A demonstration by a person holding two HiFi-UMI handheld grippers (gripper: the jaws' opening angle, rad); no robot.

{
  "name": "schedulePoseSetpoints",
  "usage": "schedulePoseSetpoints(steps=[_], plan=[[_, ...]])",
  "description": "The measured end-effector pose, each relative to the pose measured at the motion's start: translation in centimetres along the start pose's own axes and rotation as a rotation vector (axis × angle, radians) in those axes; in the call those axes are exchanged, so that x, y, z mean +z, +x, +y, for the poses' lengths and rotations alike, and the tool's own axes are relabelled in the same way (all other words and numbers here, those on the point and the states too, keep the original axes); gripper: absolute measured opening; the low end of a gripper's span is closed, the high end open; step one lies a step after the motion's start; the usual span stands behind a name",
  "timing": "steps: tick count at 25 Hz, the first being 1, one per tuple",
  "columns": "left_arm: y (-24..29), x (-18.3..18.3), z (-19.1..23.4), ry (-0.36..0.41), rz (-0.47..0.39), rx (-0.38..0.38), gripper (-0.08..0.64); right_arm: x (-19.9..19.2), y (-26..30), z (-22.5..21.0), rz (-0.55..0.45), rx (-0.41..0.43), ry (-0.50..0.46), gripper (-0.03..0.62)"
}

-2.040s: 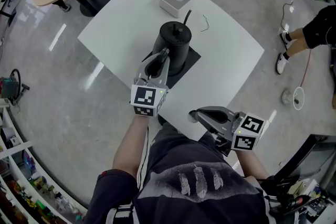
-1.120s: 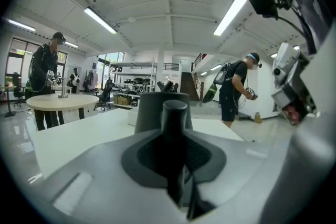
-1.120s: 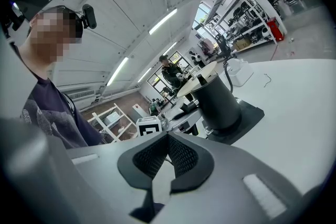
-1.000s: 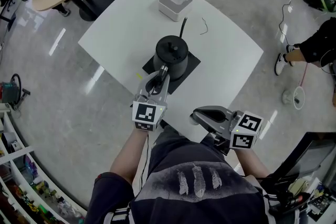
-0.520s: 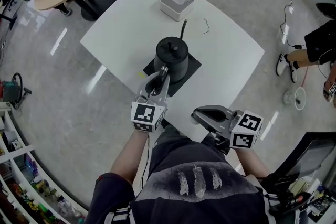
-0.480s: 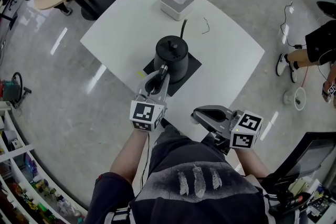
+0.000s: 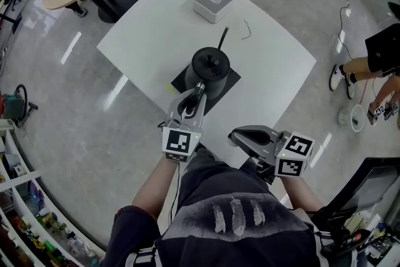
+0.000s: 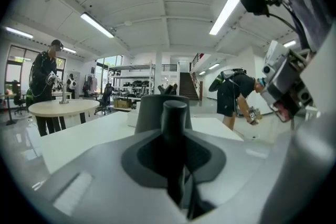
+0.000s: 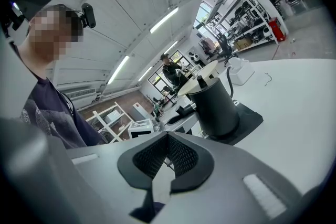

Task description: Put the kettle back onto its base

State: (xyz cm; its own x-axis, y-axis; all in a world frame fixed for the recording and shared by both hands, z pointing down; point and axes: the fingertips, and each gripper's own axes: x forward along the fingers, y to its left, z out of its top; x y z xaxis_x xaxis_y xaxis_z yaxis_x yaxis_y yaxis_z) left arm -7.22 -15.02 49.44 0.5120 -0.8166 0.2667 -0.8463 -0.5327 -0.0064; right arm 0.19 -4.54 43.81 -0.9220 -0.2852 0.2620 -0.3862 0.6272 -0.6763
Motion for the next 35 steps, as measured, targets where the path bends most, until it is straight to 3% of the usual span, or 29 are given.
schedulePoseSetpoints(steps=[5,14,19,21,25,27,29,32,35], plan=[[-0.7,-1.0,-0.5,0.063,0.004,0.006,0.055,-0.1,-0.2,-0.2,0.001,-0.008,-0.006,0.0],[-1.8,-2.2,-0.2,0.024,-0.095,0.001,0.054,-0.2,-0.2,-0.2,0.001,-0.008,-0.002,0.0],[-1.8,-2.4,0.4,0.025,-0.087,-0.023,0.054,0.0,0.1,-0.2,0.0,-0.009,-0.004,0.0],[-1.7,-2.3,0.5,0.055,-0.057,-0.067,0.054,-0.1,0.0,-0.2,-0.001,-0.013,0.0,0.0],[-1.2,-1.7,0.4,0.203,0.016,-0.193,0.054,-0.5,-0.2,-0.5,-0.002,-0.023,0.007,0.0],[-1.2,-1.7,0.5,0.226,0.034,-0.217,0.054,-0.6,-0.3,-0.6,-0.005,-0.028,0.007,0.0],[-1.3,-1.7,0.9,0.158,0.015,-0.221,0.054,-0.6,-0.4,-0.7,-0.01,-0.033,0.011,0.0],[-1.2,-1.3,2.6,-0.012,-0.013,-0.189,0.051,-0.5,-0.6,-0.9,-0.014,-0.041,0.016,0.0],[-0.9,-0.5,3.7,-0.03,-0.016,-0.133,0.051,-0.5,-0.5,-0.8,-0.007,-0.041,0.017,0.0]])
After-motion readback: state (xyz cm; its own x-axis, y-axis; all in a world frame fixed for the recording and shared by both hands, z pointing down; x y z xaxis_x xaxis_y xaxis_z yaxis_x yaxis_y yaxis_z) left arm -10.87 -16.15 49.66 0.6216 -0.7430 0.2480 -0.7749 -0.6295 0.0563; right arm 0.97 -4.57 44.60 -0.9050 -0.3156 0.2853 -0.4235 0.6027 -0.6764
